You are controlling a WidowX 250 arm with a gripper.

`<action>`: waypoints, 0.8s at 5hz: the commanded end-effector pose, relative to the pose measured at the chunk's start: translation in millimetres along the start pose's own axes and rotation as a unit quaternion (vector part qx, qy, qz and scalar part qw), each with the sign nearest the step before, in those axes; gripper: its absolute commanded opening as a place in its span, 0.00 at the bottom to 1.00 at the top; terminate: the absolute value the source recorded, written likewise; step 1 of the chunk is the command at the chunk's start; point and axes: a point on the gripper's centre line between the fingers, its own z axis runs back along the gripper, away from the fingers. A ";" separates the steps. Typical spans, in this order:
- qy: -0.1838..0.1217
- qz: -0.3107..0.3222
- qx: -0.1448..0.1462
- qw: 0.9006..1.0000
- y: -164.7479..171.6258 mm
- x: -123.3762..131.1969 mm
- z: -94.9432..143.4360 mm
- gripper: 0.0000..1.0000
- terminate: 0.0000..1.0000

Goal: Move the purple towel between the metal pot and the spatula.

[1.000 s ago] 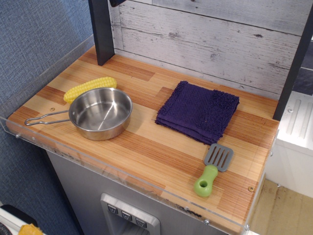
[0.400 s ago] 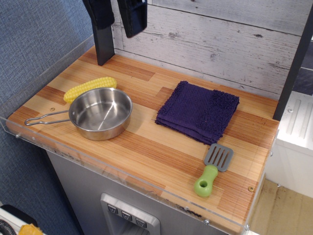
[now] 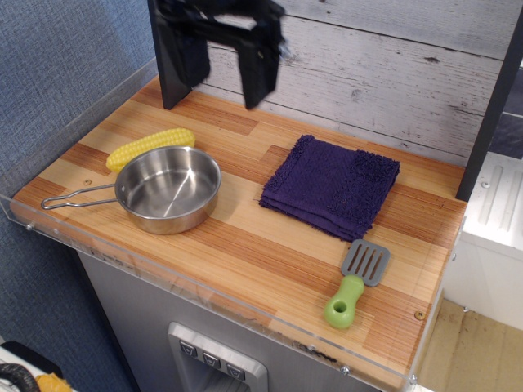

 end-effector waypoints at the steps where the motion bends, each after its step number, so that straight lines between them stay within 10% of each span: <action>1: 0.010 0.064 0.019 0.998 2.1 36.0 -44.5 1.00 0.00; 4: 0.034 -0.007 -0.052 0.998 -25.1 51.6 -102.8 1.00 0.00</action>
